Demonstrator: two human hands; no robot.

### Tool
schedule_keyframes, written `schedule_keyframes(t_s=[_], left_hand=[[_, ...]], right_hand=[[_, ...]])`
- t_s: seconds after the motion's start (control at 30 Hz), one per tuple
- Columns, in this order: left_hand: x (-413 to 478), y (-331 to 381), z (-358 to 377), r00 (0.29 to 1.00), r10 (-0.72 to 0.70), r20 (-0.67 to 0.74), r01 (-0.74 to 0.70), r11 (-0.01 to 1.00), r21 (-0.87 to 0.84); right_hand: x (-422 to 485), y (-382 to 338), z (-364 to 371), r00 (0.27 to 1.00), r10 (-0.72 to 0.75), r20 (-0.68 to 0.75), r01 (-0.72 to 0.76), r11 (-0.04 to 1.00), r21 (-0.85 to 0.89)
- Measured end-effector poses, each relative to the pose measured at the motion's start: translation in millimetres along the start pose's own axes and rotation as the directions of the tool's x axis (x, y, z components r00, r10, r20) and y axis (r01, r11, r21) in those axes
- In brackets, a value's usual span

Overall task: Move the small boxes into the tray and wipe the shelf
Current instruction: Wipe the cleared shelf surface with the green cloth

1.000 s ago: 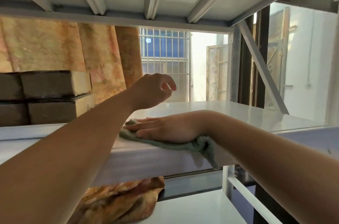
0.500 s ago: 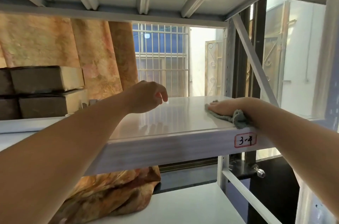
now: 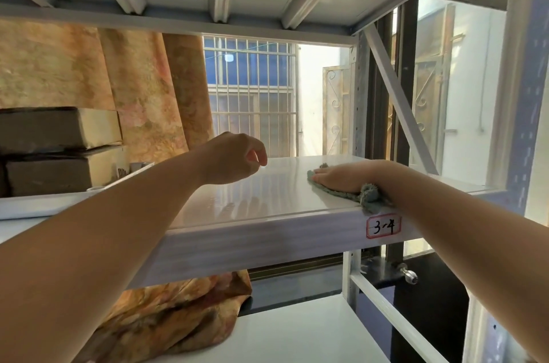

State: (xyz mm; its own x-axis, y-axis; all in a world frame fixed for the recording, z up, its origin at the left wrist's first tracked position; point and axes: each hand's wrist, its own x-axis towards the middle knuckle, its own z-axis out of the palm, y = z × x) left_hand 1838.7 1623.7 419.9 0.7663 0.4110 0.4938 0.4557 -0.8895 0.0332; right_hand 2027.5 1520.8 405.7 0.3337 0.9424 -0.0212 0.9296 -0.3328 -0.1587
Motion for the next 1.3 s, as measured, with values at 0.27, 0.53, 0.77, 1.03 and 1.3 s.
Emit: schedule_keyframes(t_s=[0.27,0.53,0.77,1.03,1.3], left_hand=[[1,-1,1,0.982,0.059,0.178,-0.051,0.997,-0.051],[3,-1,4,0.953,0.093,0.29,-0.07,0.994,-0.089],[6,-2,4,0.979,0.059,0.194,-0.056,0.998,-0.022],[-3,-9,-16,0.998,-0.051,0.035,0.056,0.983,-0.172],[-20,-34,-29,0.985,-0.168,0.049,0.174,0.971,-0.165]], right_hand=[[-3,-46,4,0.94,-0.323,-0.111,0.333,0.939,0.085],[-43,-18,-14,0.923,-0.36,-0.135,0.381,0.902,0.201],[-74,-24,-6,0.932,-0.363,-0.012,0.361,0.93,-0.062],[-59,-50,3,0.954,-0.286,0.088,0.284,0.958,0.042],[-39,-129,17,0.857,-0.499,0.128,0.504,0.863,-0.008]])
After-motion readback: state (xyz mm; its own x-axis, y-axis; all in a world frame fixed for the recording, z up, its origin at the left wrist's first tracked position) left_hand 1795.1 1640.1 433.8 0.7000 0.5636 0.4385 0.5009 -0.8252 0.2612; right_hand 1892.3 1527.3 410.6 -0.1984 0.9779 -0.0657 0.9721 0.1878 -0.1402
